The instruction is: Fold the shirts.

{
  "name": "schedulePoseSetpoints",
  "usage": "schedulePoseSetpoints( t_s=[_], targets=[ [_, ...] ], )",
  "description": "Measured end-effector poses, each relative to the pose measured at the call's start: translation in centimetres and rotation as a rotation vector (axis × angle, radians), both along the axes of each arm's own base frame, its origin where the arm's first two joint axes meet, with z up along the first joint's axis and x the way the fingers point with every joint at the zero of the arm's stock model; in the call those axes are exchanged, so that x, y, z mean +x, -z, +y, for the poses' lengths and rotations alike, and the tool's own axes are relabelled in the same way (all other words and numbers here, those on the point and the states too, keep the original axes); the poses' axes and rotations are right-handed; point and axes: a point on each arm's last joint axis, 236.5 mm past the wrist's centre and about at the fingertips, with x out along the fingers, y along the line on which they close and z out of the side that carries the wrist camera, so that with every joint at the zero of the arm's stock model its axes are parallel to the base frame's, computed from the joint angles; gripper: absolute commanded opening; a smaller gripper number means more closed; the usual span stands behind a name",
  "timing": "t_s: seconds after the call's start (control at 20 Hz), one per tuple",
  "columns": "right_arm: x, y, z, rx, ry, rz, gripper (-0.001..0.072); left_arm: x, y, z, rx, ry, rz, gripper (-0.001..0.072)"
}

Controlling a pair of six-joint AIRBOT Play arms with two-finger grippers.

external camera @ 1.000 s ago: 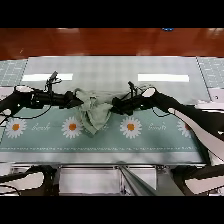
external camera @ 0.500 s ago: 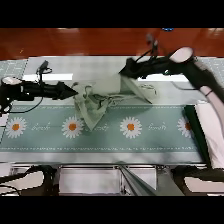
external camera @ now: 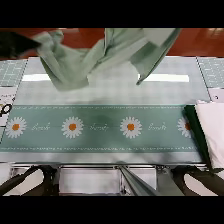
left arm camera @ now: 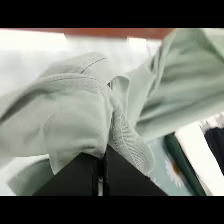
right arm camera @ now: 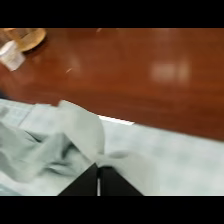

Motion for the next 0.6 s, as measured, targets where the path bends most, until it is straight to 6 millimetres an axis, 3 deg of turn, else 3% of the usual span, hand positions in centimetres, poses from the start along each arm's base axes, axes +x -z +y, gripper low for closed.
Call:
schedulePoseSetpoints(
  t_s=[0.15,0.3,0.45,0.6],
  targets=[
    [-6.6,-4.2,-3.3,-0.107,0.127,-0.130,0.0018,-4.0,-8.4,1.2,0.071,-0.095,-0.224,0.0028],
    [-12.6,-5.6,-7.1,-0.187,0.284,-0.179,0.0018,-8.9,-13.3,1.4,0.163,-0.202,-0.370,0.0028],
    [-17.7,-5.0,-10.9,-0.240,0.440,-0.151,0.0018,-12.8,-13.7,1.2,0.285,-0.284,-0.386,0.0028],
    [-21.2,-3.7,-12.9,-0.256,0.522,-0.102,0.0018,-16.3,-11.2,1.2,0.388,-0.323,-0.304,0.0028]
  ],
)
